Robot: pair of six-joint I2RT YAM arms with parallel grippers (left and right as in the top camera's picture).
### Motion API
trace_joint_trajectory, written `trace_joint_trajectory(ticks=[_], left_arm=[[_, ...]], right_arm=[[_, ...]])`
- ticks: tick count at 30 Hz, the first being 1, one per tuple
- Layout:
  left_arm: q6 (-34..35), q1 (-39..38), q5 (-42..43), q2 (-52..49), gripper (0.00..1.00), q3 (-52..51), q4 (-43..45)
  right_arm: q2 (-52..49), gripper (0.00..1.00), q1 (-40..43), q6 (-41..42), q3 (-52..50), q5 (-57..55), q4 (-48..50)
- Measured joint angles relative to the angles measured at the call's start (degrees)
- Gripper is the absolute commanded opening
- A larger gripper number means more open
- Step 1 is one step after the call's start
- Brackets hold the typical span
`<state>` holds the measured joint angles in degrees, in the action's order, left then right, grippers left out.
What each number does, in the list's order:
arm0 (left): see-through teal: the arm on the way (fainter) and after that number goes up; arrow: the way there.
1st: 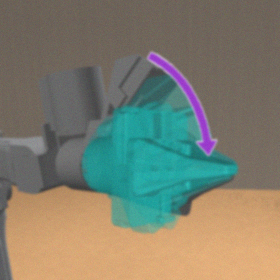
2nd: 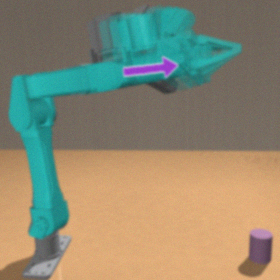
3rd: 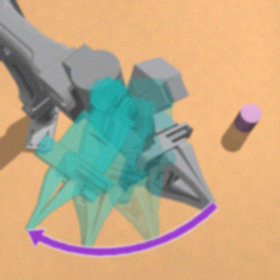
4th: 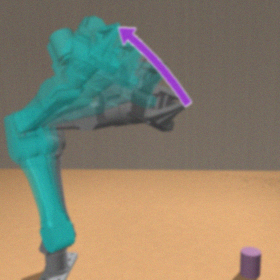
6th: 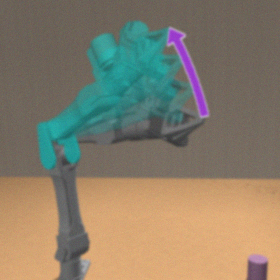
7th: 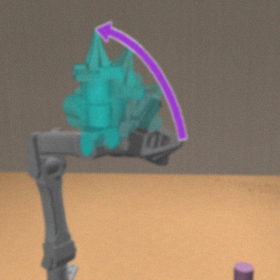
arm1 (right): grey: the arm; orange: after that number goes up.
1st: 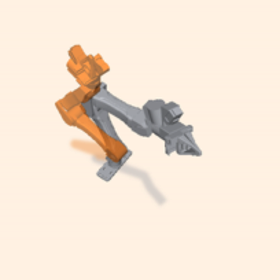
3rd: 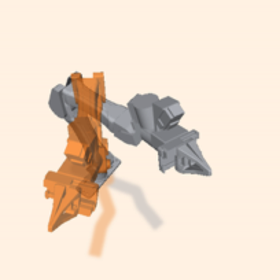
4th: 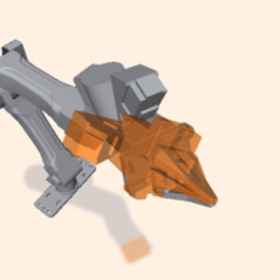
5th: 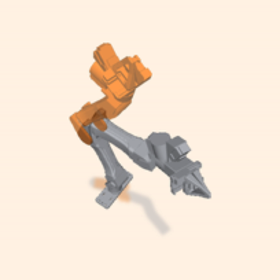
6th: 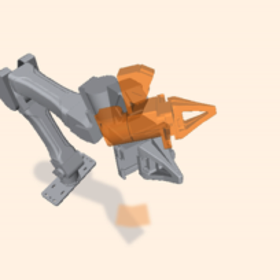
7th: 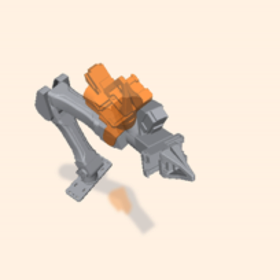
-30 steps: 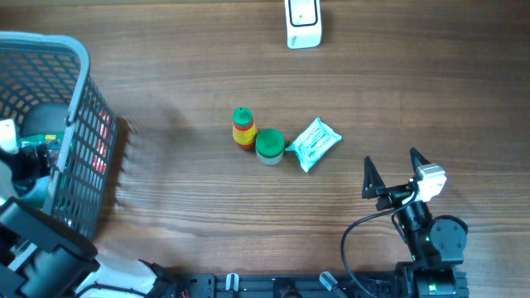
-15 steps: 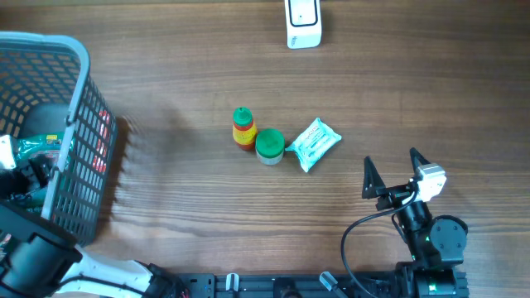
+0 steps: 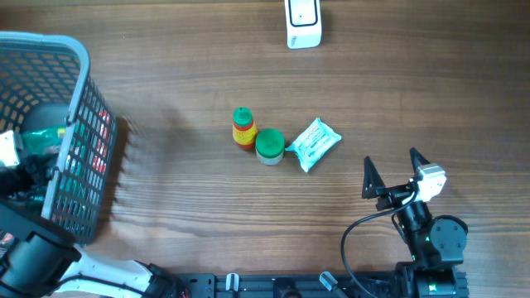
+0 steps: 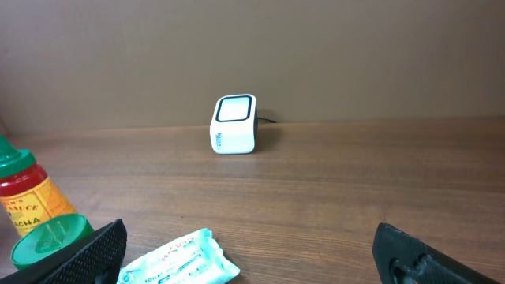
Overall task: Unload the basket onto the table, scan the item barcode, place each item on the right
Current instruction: 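Reach into the basket and grasp the green glove pack, then carry the green glove pack out and release it near the right gripper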
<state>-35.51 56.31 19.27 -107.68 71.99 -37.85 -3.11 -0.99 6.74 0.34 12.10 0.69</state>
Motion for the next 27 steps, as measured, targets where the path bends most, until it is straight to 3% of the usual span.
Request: trace_joint_trajectory(ticks=[5, 10, 17, 22, 27], left_arm=[[0.8, 0.0, 3.7, 5.9, 0.04, 2.3, -0.4], [3.4, 0.0, 7.4, 19.5, 0.04, 6.7, 1.9], [14.5, 0.0, 15.2, 31.4, 0.04, 6.9, 7.5], [25.7, -0.1, 26.8, 42.0, 0.04, 6.9, 16.8], [30.5, -5.2, 32.5, 49.8, 0.04, 7.0, 16.9]], right_arm=[[0.0, 1.0, 0.0, 0.0, 0.0, 0.0, 0.0], [0.0, 1.0, 0.0, 0.0, 0.0, 0.0, 0.0], [0.0, 1.0, 0.0, 0.0, 0.0, 0.0, 0.0], [0.0, 1.0, 0.0, 0.0, 0.0, 0.0, 0.0], [0.0, 1.0, 0.0, 0.0, 0.0, 0.0, 0.0]])
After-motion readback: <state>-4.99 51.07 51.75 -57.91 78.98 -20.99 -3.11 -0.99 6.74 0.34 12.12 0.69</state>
